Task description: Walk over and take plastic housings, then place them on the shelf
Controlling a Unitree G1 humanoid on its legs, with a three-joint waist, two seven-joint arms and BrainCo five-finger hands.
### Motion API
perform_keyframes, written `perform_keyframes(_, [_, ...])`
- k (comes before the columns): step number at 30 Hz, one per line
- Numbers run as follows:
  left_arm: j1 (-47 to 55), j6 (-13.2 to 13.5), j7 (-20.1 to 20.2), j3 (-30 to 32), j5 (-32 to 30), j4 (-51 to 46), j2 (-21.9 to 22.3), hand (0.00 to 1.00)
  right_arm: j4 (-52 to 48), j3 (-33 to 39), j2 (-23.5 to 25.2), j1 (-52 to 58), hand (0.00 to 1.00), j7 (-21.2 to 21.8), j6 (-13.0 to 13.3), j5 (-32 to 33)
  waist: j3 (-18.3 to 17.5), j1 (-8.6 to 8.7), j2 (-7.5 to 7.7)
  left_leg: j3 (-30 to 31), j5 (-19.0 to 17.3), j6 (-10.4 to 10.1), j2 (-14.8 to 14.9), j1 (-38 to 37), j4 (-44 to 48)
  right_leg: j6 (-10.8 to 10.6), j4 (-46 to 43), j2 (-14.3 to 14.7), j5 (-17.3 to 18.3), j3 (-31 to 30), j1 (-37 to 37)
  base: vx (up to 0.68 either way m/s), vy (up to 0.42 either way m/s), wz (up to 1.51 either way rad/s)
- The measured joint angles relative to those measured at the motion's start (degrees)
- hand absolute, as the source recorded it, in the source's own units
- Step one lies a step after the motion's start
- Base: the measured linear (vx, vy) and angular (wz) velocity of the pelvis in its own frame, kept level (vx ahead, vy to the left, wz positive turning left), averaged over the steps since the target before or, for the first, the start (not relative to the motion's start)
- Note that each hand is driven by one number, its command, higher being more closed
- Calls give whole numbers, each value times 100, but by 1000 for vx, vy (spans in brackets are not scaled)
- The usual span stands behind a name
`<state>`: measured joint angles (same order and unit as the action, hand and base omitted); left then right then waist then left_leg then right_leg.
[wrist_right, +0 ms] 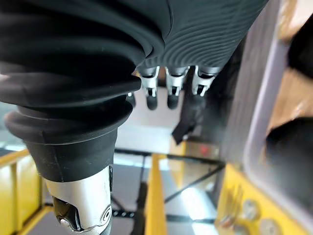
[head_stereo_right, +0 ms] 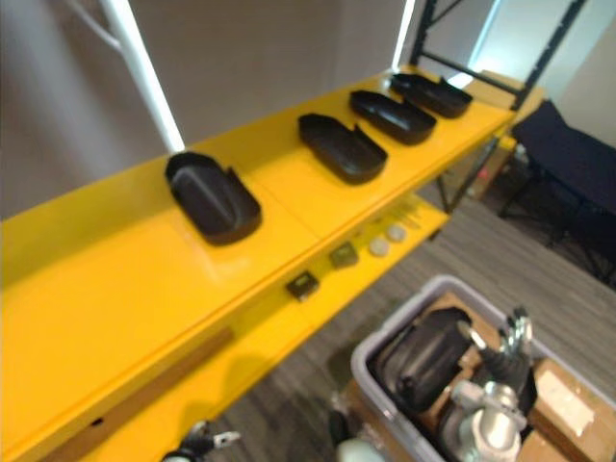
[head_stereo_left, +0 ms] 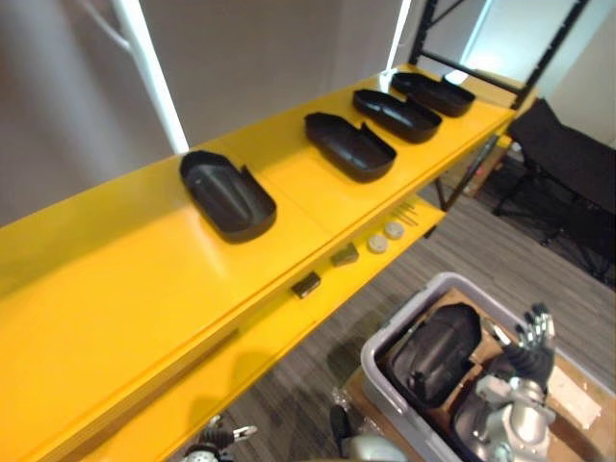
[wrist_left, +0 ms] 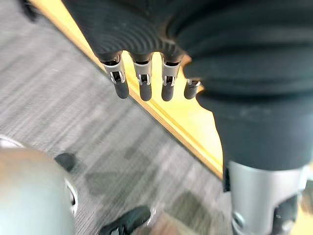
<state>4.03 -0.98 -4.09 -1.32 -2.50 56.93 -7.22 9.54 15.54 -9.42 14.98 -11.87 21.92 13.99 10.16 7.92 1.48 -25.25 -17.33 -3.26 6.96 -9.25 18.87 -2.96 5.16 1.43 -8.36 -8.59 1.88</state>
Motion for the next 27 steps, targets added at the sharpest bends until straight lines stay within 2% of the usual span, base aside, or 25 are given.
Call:
perform_keyframes(1, [50, 33, -16, 6, 103, -47, 102, 0, 2, -24, -106, -132, 0, 94, 90, 0, 55, -18, -31, 696, -151, 276, -11, 408, 756, 15, -49, 14, -8, -292, 0, 26, -3, -111])
perform_keyframes(2, [81, 100, -58, -34, 273, -198, 203, 0, 30, -86, -309, -294, 0, 106, 151, 2, 142, -102, -108, 1436, -367, 434, -116, 627, 1072, 31, -50, 73, -19, -577, 38, 8, 45, -118])
perform_keyframes(4, [114, 158, -102, -193, 457, -431, 219, 0, 67, -173, -538, -646, 0, 180, 209, 100, 204, -189, -249, 2011, -517, 412, -144, 970, 1143, 108, -51, 109, -74, -745, 195, -100, 135, -112])
perform_keyframes(5, [112, 199, -145, -211, 473, -519, 209, 0, 69, -235, -613, -832, 0, 191, 248, 101, 253, -276, -309, 2077, -539, 348, -101, 1116, 991, 129, -51, 113, -94, -722, 297, -198, 181, -140])
perform_keyframes(6, [118, 210, -190, -211, 473, -560, 182, 0, 74, -314, -654, -1034, 0, 188, 275, 99, 276, -445, -364, 2144, -682, 130, -98, 1101, 742, 147, -51, 106, -174, -678, 472, -189, 179, -114])
perform_keyframes(8, [60, 220, -213, -218, 478, -598, 69, 0, 75, -463, -639, -1154, 0, 174, 285, 100, 401, -546, -267, 1994, -605, 254, -240, 1146, 658, 82, -106, -61, -201, -507, 600, -130, 176, -47])
perform_keyframes(10, [58, 320, -259, -163, 496, -614, -102, 0, 90, -591, -650, -1228, 0, 130, 284, 116, 487, -588, -166, 2008, -606, 265, -336, 1146, 655, 34, -284, -146, -239, -361, 640, 21, 108, 5])
perform_keyframes(11, [68, 370, -283, -162, 494, -581, -167, 0, 116, -667, -654, -1324, 0, 104, 285, 168, 491, -592, -151, 2029, -613, 276, -377, 1147, 652, -107, -284, -187, -244, -352, 640, 84, 73, 15])
perform_keyframes(13, [38, 534, -396, -154, 466, -440, -183, 0, 288, -795, -679, -1470, 0, 76, 301, 375, 533, -579, -195, 2145, -621, 281, -422, 1152, 662, -258, -343, -226, -240, -277, 641, 112, 56, 22])
perform_keyframes(16, [39, 660, -469, -130, 395, -450, -185, 0, 428, -973, -677, -1487, 0, 53, 304, 714, 635, -609, -230, 2227, -641, 250, -428, 1118, 914, -278, -666, -127, -195, -311, 717, 107, 43, -5])
perform_keyframes(18, [64, 673, -424, -26, 371, -473, -196, 0, 334, -1007, -633, -1401, 0, 83, 432, 830, 837, -651, -174, 2230, -658, 265, -411, 1154, 1551, -267, -938, -53, -191, -519, 643, 30, 78, -66])
perform_keyframes(19, [76, 671, -368, 148, 238, -584, -222, 0, 145, -925, -486, -1312, 0, 184, 535, 828, 979, -692, -1, 2307, -777, 507, -559, 1151, 1612, -260, -1018, -67, -193, -558, 594, -103, 115, -105])
perform_keyframes(20, [91, 657, -357, 254, 147, -760, -339, 0, -66, -845, -277, -1216, 0, 355, 622, 810, 1058, -717, 135, 2289, -735, 617, -705, 980, 1132, -197, -965, -26, -302, -414, 635, -162, 131, -126])
perform_keyframes(21, [110, 605, -364, 376, 157, -820, -363, 0, -72, -893, -199, -1263, 0, 485, 650, 788, 1096, -775, 230, 2028, -650, 684, -588, 925, 1039, -104, -868, -63, -381, -296, 570, -158, 34, -136])
perform_keyframes(22, [123, 506, -371, 647, 188, -870, -374, 0, -171, -969, -213, -1243, 0, 748, 652, 733, 1136, -784, 287, 1735, -607, 720, -468, 932, 1040, 191, -1532, -59, -14, 428, 738, -244, 78, -135])
perform_keyframes(23, [147, 380, -381, 836, 277, -869, -385, 0, -242, -981, -253, -1254, 0, 898, 652, 687, 1159, -765, 258, 1462, -585, 757, -290, 931, 1046, 398, -2386, -74, 498, 988, 917, -227, 83, -123])
perform_keyframes(25, [224, 264, -384, 915, 476, -857, -429, 0, -260, -997, -287, -1391, 0, 945, 655, 517, 1163, -776, 242, 1166, -555, 782, -81, 930, 1050, 505, -3373, -246, 947, 1488, 1004, -183, 141, -105])
perform_keyframes(27, [331, 170, -370, 923, 543, -817, -492, 0, -278, -1123, -404, -1528, 0, 886, 655, 288, 1146, -886, 261, 830, -458, 812, 83, 953, 962, 543, -3900, -617, 1369, 1649, 813, -190, 118, -102])
